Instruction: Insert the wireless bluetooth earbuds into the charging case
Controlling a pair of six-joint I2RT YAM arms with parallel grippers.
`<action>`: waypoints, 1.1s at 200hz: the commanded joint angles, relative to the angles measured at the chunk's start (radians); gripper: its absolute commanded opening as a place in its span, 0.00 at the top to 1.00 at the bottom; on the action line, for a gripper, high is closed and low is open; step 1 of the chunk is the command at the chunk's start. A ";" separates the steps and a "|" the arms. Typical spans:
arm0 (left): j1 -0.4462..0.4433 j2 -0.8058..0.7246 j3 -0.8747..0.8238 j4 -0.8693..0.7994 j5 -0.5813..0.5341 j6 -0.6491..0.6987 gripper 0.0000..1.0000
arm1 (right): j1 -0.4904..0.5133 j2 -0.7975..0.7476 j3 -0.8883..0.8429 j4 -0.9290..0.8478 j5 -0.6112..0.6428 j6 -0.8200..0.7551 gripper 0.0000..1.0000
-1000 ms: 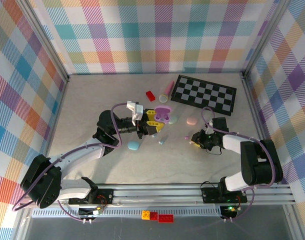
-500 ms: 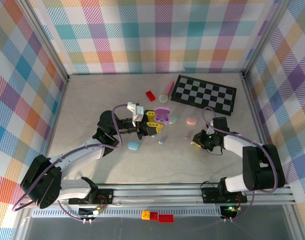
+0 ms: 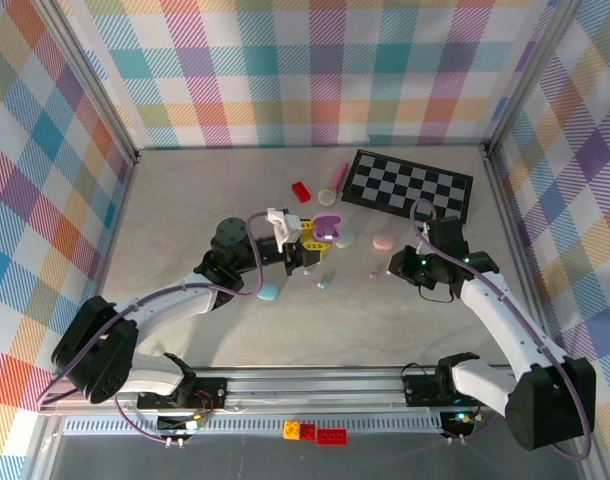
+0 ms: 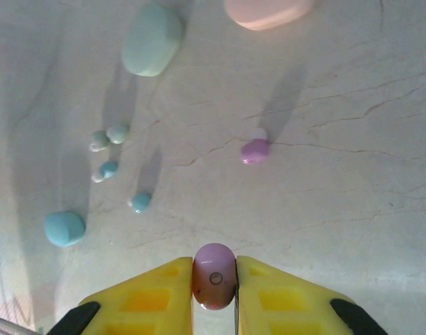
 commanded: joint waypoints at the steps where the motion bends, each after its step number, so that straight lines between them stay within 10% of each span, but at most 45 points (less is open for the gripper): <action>1: -0.009 0.044 0.040 0.012 -0.042 0.076 0.67 | 0.048 -0.029 0.097 -0.155 0.058 -0.019 0.80; 127: -0.019 0.166 0.083 0.093 -0.050 0.084 0.67 | 0.403 0.199 0.602 -0.213 0.222 -0.086 0.81; 220: -0.027 0.140 0.074 0.067 -0.056 0.107 0.67 | 0.435 0.350 0.715 -0.165 0.205 -0.133 0.81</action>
